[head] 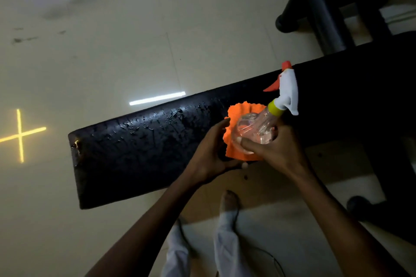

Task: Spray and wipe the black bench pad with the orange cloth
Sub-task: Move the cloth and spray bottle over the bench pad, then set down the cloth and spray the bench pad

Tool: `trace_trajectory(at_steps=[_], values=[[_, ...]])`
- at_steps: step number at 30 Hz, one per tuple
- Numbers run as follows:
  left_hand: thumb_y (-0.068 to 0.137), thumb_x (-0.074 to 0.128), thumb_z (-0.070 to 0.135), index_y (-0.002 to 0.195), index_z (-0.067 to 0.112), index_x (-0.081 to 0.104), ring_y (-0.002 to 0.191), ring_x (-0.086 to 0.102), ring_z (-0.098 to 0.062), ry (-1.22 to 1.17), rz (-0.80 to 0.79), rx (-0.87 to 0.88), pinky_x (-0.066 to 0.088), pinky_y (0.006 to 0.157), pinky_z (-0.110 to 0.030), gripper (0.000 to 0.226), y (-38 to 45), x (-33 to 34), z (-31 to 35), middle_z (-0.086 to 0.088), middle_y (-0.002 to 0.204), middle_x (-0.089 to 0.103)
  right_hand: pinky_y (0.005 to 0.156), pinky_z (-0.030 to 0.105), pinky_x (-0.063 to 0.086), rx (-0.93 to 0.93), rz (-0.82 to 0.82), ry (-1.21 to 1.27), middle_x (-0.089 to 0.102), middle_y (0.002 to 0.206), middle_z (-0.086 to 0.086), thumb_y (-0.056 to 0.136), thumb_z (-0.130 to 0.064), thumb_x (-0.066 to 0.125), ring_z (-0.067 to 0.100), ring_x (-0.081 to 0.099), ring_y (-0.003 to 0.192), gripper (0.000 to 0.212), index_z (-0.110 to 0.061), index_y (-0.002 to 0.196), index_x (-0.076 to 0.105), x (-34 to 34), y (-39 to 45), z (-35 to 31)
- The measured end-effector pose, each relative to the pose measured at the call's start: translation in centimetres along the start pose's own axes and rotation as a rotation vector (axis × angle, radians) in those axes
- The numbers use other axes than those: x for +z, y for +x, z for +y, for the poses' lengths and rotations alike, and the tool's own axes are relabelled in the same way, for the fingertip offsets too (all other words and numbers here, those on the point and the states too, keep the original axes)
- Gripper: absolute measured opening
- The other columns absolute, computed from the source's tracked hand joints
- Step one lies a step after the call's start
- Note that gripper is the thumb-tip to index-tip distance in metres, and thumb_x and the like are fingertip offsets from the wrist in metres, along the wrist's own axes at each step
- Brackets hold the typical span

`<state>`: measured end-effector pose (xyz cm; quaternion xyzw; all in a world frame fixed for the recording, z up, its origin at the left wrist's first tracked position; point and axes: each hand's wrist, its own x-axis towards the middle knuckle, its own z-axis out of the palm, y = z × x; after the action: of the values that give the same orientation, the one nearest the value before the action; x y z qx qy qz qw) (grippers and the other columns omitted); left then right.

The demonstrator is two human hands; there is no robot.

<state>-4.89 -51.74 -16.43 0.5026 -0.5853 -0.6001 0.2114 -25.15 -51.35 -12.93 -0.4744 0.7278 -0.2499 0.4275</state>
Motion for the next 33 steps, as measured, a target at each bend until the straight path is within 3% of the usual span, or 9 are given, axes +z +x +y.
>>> trace_trajectory(at_steps=[3,7,11,17,20,23,27,30,33], values=[[0.064,0.1,0.024,0.157,0.016,0.035,0.143,0.05,-0.009,-0.029,0.02,0.029,0.047,0.116,-0.043,0.114,-0.8,-0.6,0.3,0.003,0.155,0.051,0.078,0.01,0.05,0.018,-0.098,-0.017,0.074,0.107,-0.014,0.063,-0.049,0.098,-0.003,0.069,0.096,0.068,-0.024,0.119,0.068,1.4,-0.4,-1.0],[0.067,0.099,0.024,0.144,0.02,0.05,0.125,0.065,-0.012,-0.052,0.103,0.02,0.057,0.101,-0.048,0.091,-2.3,-2.4,0.0,0.006,0.138,0.065,0.091,0.026,0.058,0.059,-0.241,-0.017,0.075,0.114,-0.015,0.06,-0.066,0.091,0.002,0.071,0.102,0.078,-0.029,0.125,0.068,3.0,-1.1,-2.2],[0.065,0.099,0.034,0.136,0.027,0.057,0.113,0.069,-0.002,-0.02,0.134,-0.029,0.061,0.093,-0.031,0.083,-4.2,-3.7,-0.7,0.012,0.126,0.071,0.088,0.032,0.061,0.094,-0.178,0.089,0.08,0.099,-0.01,0.057,-0.087,0.073,-0.001,0.074,0.093,0.081,-0.025,0.109,0.072,4.3,-1.3,-4.1],[0.063,0.093,0.057,0.131,0.032,0.058,0.104,0.071,0.003,-0.027,0.001,-0.158,0.062,0.09,-0.032,0.08,-5.9,-3.5,-1.0,0.016,0.118,0.073,0.102,0.043,0.062,0.124,-0.02,0.61,0.076,0.118,-0.001,0.103,-0.036,0.065,0.015,0.073,0.119,0.014,-0.029,0.113,0.071,7.1,0.9,-6.7],[0.065,0.089,0.065,0.128,0.032,0.06,0.101,0.072,0.001,-0.05,-0.045,-0.209,0.062,0.089,-0.03,0.077,-6.1,-4.0,-1.4,0.014,0.115,0.074,0.075,0.039,0.067,0.145,-0.055,0.577,0.078,0.1,0.004,0.105,-0.036,0.062,0.023,0.075,0.11,0.028,-0.034,0.082,0.079,7.9,1.4,-7.3],[0.078,0.079,0.066,0.133,0.03,0.061,0.113,0.069,-0.001,-0.067,-0.019,-0.234,0.058,0.1,-0.034,0.068,-6.5,-5.6,-2.4,0.011,0.125,0.072,0.048,0.029,0.053,0.159,-0.088,0.434,0.077,0.081,-0.002,0.103,-0.043,0.063,0.029,0.075,0.091,0.031,-0.03,0.078,0.075,7.9,2.0,-7.1],[0.104,0.053,0.048,0.152,0.016,0.043,0.144,0.042,-0.029,0.491,0.366,-0.212,0.039,0.118,-0.042,0.059,-5.8,-8.4,-4.9,-0.009,0.152,0.048,0.043,0.028,0.049,0.197,-0.255,0.322,0.077,0.082,0.003,0.101,-0.046,0.067,0.033,0.078,0.099,0.034,-0.017,0.118,0.069,7.7,2.7,-6.2],[0.103,0.053,0.047,0.166,0.021,0.008,0.161,-0.002,-0.038,0.773,0.192,-0.347,0.015,0.129,-0.057,0.081,-5.2,-9.9,-6.9,-0.008,0.174,0.001,0.044,0.029,0.051,0.188,-0.376,0.198,0.078,0.085,0.005,0.1,-0.05,0.068,0.025,0.08,0.092,0.051,-0.031,0.145,0.054,7.6,2.6,-5.8],[0.104,0.051,0.047,0.166,0.023,-0.004,0.159,-0.017,-0.041,0.849,0.085,-0.381,0.009,0.128,-0.063,0.087,-5.1,-9.7,-8.3,-0.006,0.173,-0.017,0.046,0.028,0.051,0.169,-0.432,0.116,0.077,0.085,0.004,0.101,-0.049,0.065,0.023,0.08,0.09,0.061,-0.044,0.156,0.038,7.7,2.4,-5.6]])
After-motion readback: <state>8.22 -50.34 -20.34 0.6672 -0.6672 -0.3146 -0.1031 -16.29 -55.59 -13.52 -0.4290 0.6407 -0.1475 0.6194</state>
